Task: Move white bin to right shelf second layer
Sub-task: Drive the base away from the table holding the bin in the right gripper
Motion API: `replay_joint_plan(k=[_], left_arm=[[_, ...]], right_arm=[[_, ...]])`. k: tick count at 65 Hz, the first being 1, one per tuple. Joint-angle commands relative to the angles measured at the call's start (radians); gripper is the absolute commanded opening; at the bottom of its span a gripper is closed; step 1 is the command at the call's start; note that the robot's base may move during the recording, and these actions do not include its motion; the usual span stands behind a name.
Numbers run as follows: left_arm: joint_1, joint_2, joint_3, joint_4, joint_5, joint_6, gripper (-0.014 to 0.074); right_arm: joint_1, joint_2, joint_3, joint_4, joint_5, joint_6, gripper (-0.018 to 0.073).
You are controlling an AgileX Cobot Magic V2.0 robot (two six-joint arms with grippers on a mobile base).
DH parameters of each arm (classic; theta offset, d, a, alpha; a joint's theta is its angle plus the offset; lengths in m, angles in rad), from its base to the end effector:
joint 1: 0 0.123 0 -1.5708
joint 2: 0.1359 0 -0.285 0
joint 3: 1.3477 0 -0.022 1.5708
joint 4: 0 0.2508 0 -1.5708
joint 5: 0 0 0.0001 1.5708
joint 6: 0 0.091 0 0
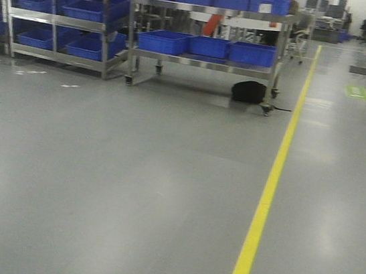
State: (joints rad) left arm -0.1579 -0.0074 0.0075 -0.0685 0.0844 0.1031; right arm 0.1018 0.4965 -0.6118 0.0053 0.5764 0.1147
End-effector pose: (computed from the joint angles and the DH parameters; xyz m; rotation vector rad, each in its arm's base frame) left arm 0.0555 -0.0094 0.2034 0.1555 1.5611 -0.1013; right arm 0.0955 0.0100 0.3301 0.0150 1.9475 0.1492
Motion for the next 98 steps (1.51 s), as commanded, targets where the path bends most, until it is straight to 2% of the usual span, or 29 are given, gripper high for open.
replay_joint_plan(k=[1, 98], left_arm=[[-0.001, -0.014, 0.037, -0.005, -0.084, -0.004, 0.0085], [-0.001, -0.014, 0.037, -0.005, -0.084, -0.004, 0.0085]], right_arm=[[-0.008, 0.001, -0.031, 0.004, -0.101, 0.0, 0.0057], [-0.008, 0.001, -0.031, 0.004, -0.101, 0.0, 0.0057]])
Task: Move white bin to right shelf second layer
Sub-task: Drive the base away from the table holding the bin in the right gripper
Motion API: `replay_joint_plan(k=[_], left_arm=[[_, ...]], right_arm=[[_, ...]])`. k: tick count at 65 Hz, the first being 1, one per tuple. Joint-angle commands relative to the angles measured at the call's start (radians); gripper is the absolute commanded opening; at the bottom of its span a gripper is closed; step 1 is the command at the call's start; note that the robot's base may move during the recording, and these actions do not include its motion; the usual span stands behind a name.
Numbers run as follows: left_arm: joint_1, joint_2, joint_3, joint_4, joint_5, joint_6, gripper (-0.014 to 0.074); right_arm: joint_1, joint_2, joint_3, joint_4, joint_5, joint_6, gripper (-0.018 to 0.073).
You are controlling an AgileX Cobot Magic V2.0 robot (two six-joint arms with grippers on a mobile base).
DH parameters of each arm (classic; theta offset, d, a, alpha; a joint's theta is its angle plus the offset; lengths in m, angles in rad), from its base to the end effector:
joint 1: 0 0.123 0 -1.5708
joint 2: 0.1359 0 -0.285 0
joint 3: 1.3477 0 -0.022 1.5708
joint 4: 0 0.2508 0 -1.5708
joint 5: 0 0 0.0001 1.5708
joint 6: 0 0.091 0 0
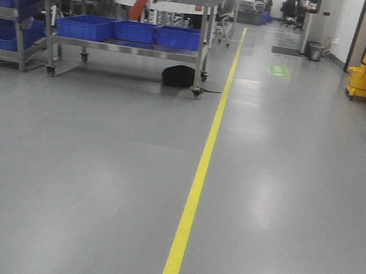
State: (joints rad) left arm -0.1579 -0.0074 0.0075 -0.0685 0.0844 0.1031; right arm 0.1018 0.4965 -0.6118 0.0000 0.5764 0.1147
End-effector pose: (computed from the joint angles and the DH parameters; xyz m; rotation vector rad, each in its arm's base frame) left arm 0.0555 -0.0094 0.2034 0.1555 1.5611 -0.1013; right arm 0.0955 0.0098 0.3301 0.0126 1.9474 0.1435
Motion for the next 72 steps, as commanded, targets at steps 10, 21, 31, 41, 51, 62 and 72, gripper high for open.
replay_joint_plan(k=[10, 21, 31, 41, 51, 62, 72], left_arm=[[-0.001, -0.014, 0.037, -0.005, -0.084, -0.004, 0.0085], [-0.001, -0.014, 0.037, -0.005, -0.084, -0.004, 0.0085], [-0.001, -0.014, 0.037, -0.005, -0.084, -0.004, 0.0085], [-0.001, -0.014, 0.037, -0.005, -0.084, -0.004, 0.0085], [-0.001, -0.014, 0.037, -0.005, -0.084, -0.004, 0.0085], [-0.001, -0.014, 0.037, -0.005, -0.084, -0.004, 0.0085], [-0.001, -0.014, 0.037, -0.005, -0.084, -0.004, 0.0085]], right_arm=[[-0.008, 0.001, -0.031, 0.009, -0.101, 0.0, 0.0057], [-0.008, 0.001, -0.031, 0.009, -0.1, 0.0, 0.0057], [-0.008, 0.001, -0.031, 0.009, -0.1, 0.0, 0.0057], [-0.008, 0.001, -0.031, 0.009, -0.1, 0.0, 0.0057], [-0.008, 0.001, -0.031, 0.009, -0.1, 0.0, 0.0057], [-0.008, 0.001, -0.031, 0.009, -0.1, 0.0, 0.0057], [-0.008, 0.001, -0.031, 0.009, -0.1, 0.0, 0.0057]])
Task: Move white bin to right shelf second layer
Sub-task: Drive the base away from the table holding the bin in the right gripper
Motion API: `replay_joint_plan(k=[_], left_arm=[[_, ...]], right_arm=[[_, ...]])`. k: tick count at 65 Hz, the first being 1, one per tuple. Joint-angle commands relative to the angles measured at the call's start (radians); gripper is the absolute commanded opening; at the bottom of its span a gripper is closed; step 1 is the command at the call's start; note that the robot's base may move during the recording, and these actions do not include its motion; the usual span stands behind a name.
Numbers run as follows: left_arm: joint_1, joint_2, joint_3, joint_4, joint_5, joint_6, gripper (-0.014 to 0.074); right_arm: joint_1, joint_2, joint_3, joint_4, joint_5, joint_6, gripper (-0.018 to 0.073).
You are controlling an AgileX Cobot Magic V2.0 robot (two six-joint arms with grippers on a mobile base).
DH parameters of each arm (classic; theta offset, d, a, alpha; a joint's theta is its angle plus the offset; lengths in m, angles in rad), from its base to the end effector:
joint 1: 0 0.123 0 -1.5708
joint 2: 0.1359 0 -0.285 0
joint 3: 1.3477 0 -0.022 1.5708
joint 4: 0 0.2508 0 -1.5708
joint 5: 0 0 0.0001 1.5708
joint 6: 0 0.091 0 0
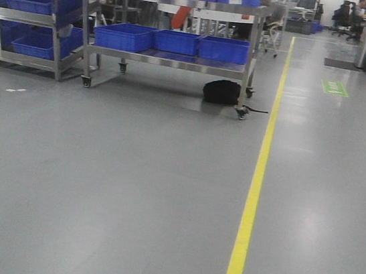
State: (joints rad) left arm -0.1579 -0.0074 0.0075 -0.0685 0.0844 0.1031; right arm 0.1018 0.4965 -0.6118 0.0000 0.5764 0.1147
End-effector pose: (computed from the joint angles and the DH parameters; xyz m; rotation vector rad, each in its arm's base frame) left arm 0.0555 -0.0094 0.2034 0.1555 1.5611 -0.1013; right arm 0.0955 0.0098 0.3301 0.0126 1.9474 0.1435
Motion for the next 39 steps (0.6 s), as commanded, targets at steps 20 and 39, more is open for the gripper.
replay_joint_plan(k=[20, 39], left_arm=[[-0.001, -0.014, 0.037, -0.005, -0.084, -0.004, 0.0085], [-0.001, -0.014, 0.037, -0.005, -0.084, -0.004, 0.0085]], right_arm=[[-0.008, 0.001, -0.031, 0.009, -0.1, 0.0, 0.0057], [-0.008, 0.001, -0.031, 0.009, -0.1, 0.0, 0.0057]])
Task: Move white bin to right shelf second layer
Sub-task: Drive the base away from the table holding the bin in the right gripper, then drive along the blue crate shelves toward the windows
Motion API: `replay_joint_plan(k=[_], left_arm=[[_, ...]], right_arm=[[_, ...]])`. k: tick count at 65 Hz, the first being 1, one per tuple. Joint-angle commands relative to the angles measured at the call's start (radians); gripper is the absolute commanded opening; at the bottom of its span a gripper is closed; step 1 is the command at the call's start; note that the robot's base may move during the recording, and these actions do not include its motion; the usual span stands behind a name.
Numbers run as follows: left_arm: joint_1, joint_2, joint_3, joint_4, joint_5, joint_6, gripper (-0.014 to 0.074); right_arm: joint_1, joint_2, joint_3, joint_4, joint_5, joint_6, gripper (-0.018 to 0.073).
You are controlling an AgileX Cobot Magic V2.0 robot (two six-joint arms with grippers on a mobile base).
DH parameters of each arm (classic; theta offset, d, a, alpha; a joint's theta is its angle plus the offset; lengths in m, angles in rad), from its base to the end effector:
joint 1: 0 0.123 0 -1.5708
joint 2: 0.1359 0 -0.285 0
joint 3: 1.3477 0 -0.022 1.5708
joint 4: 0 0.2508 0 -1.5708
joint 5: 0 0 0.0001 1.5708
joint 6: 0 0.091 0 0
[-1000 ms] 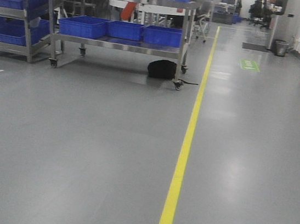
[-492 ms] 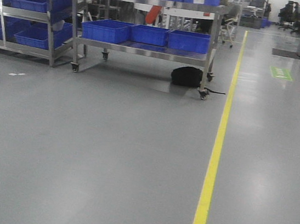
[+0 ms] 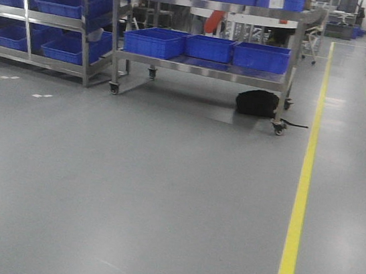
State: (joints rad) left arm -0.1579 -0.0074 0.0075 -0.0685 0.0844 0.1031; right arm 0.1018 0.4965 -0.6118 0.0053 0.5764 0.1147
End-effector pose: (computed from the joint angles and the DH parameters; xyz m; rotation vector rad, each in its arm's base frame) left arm 0.0555 -0.0094 0.2034 0.1555 1.5611 -0.1013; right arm 0.0955 0.0100 0.3301 0.0150 1.9475 0.1492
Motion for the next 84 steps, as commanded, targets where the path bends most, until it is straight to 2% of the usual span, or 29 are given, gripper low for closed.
replay_joint_plan(k=[1, 84], left_arm=[[-0.001, -0.014, 0.037, -0.005, -0.084, -0.004, 0.0085], [-0.001, -0.014, 0.037, -0.005, -0.084, -0.004, 0.0085]], right_arm=[[-0.008, 0.001, -0.031, 0.004, -0.1, 0.0, 0.0057], [-0.008, 0.001, -0.031, 0.004, -0.1, 0.0, 0.0057]])
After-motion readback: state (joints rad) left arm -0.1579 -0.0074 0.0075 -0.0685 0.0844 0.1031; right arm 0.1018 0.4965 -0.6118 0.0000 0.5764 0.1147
